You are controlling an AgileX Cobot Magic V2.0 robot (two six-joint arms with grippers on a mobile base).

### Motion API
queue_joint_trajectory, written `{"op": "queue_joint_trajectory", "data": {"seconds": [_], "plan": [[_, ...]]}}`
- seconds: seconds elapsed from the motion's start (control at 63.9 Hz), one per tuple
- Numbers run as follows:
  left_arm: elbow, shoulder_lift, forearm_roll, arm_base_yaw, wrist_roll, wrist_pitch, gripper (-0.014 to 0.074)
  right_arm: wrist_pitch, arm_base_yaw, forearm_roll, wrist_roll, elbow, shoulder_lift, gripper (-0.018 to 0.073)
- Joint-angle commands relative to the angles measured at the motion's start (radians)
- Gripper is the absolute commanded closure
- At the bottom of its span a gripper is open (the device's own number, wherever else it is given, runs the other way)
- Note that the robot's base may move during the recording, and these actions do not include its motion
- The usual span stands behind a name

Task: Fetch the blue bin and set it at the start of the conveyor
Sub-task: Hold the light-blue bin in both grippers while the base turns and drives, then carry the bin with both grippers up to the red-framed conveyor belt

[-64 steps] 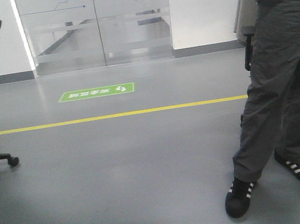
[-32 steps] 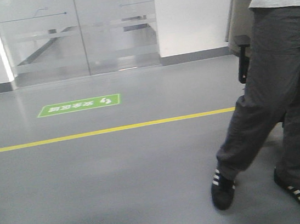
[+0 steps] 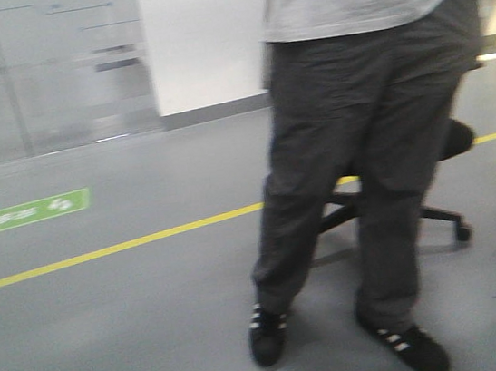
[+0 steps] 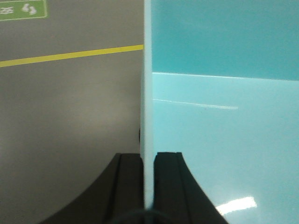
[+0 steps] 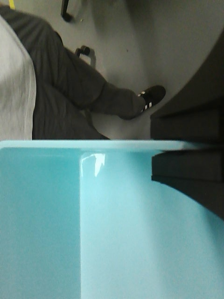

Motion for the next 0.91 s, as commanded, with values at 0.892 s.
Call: {"op": "queue_joint_trajectory", "data": {"seconds": [0.892], "plan": [[-0.012,-0.015,0.022,-0.006,-0.003,-0.038,0.0707,-0.017,-0.003,-0.045,-0.002,-0.011,-0.011,0.0713]]}}
